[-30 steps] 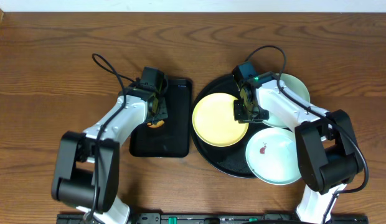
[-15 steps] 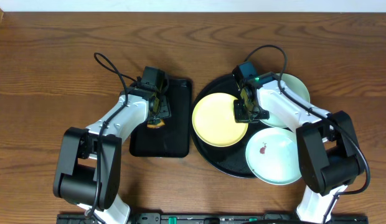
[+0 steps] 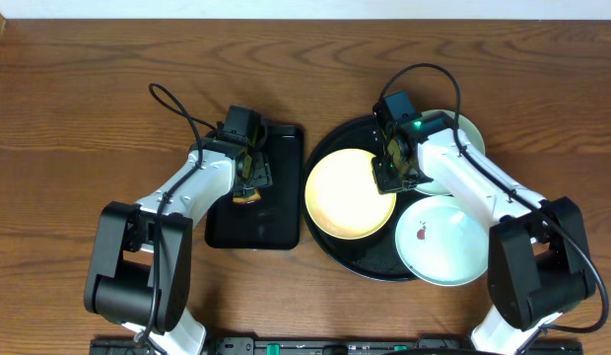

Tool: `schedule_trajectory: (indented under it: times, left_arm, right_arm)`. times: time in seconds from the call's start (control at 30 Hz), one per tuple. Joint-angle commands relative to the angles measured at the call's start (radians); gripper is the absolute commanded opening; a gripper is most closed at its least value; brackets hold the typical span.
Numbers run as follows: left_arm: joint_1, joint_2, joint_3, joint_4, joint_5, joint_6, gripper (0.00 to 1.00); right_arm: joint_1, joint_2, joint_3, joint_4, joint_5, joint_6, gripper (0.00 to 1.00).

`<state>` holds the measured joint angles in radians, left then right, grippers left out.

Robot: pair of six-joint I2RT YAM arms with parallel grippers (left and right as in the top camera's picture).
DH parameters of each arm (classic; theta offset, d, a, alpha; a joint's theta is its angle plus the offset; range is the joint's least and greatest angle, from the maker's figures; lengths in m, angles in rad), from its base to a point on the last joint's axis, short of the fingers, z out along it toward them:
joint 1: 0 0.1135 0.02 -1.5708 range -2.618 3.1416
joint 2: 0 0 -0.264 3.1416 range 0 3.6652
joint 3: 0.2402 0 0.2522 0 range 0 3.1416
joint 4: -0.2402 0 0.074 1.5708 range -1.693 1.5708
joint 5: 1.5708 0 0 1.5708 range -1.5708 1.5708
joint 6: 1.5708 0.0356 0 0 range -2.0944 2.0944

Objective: Clean dirty plates on tray and stack at the side
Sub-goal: 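Slide yellow plate toward tray center with right gripper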

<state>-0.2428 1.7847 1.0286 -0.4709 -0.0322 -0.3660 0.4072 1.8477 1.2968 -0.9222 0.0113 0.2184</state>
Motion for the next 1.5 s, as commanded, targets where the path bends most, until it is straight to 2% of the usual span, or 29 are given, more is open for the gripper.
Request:
schedule_trajectory:
  times: [0.0,0.73,0.87,1.1,1.47]
  left_arm:
    - [0.004,0.005,-0.004,-0.006,-0.009,0.005,0.76]
    - [0.004,0.005,-0.004,-0.006,-0.009,0.005,0.76]
    - [0.004,0.005,-0.004,-0.006,-0.009,0.005,0.84]
    - [0.004,0.005,-0.004,-0.006,-0.009,0.005,0.86]
    - [0.004,0.005,-0.004,-0.006,-0.009,0.005,0.87]
  right_arm:
    - [0.006,-0.024,0.019,-0.001,0.008,-0.026,0.01]
    - [-0.073,-0.025,0.043,-0.006,0.048,-0.063,0.01]
    - [-0.077,-0.03,0.062,-0.029,0.098,-0.067,0.01]
    - [-0.077,-0.08,0.084,-0.034,0.1,-0.142,0.01]
    - [-0.038,-0.226,0.084,-0.033,0.305,-0.158,0.01]
